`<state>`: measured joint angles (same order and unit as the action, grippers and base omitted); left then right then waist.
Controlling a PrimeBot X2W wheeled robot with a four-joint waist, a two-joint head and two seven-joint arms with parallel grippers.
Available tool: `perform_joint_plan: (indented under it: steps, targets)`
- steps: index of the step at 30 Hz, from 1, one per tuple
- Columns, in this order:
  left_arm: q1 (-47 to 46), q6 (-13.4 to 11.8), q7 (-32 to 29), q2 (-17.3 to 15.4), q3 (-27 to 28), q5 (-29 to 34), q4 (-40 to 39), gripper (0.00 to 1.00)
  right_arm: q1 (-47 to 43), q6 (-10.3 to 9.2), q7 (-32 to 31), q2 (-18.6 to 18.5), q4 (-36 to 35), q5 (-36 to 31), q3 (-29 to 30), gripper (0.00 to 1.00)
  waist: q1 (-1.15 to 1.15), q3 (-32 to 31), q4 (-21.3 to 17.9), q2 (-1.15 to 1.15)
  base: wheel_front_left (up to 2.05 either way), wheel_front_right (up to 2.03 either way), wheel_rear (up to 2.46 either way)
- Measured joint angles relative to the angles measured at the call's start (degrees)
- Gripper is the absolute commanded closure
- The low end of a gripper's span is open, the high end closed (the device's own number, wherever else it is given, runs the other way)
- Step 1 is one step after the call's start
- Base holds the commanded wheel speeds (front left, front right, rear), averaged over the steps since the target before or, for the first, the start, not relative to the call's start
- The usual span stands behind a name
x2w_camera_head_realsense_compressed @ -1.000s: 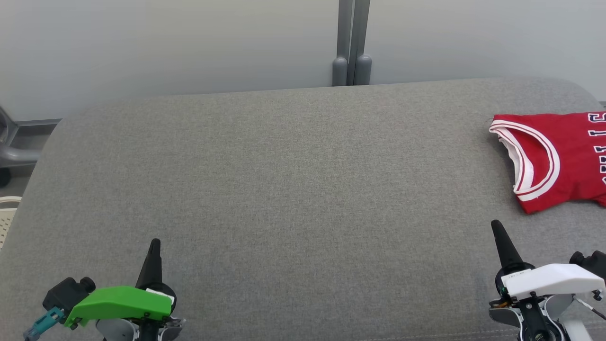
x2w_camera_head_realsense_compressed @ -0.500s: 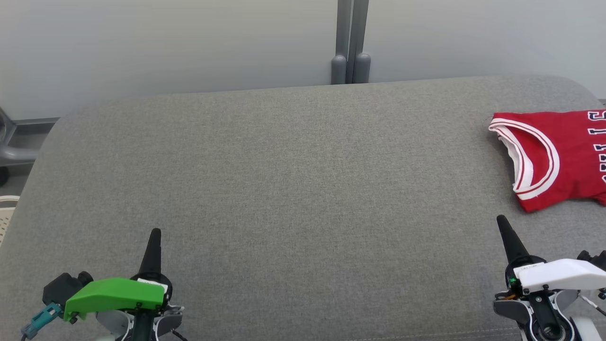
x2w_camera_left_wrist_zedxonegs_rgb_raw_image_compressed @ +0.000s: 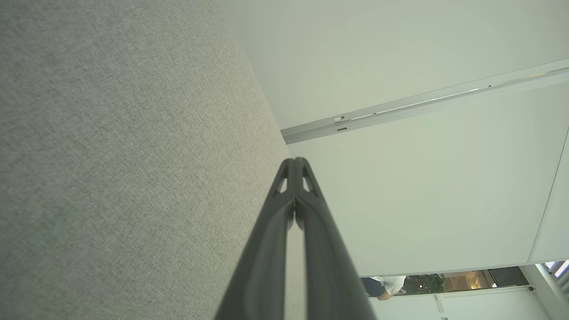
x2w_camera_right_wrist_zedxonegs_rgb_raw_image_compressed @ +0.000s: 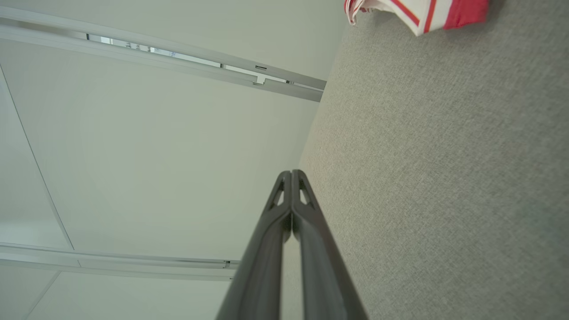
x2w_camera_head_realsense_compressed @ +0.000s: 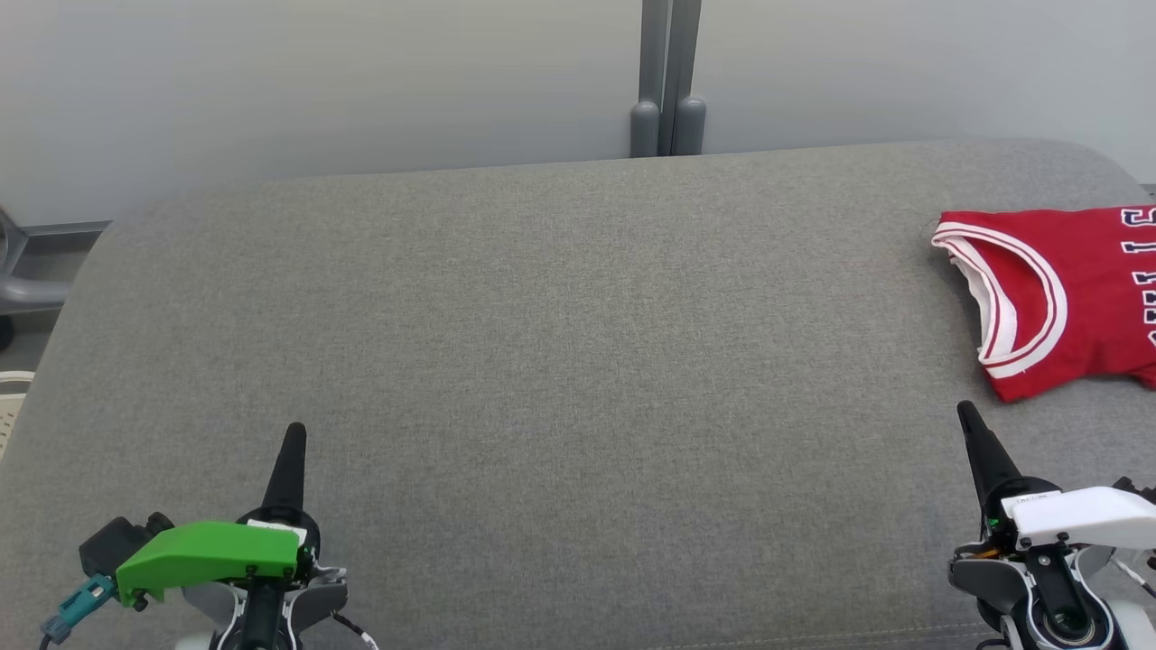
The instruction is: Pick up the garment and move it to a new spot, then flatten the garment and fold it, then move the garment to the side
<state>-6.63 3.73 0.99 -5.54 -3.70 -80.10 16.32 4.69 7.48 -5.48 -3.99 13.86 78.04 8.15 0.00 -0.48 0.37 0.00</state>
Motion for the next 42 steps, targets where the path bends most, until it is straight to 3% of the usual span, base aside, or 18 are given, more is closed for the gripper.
perform_joint_plan:
  steps: [42]
  targets:
    - [-3.4, 3.7, -3.4, 2.8, 3.9, -12.7, 1.8, 1.0, 2.5, 0.0, -4.2, 0.1, 1.6, 14.2, 3.9, 1.0, 0.0, 0.8, -0.4, 0.0, 0.0, 0.0, 0.0]
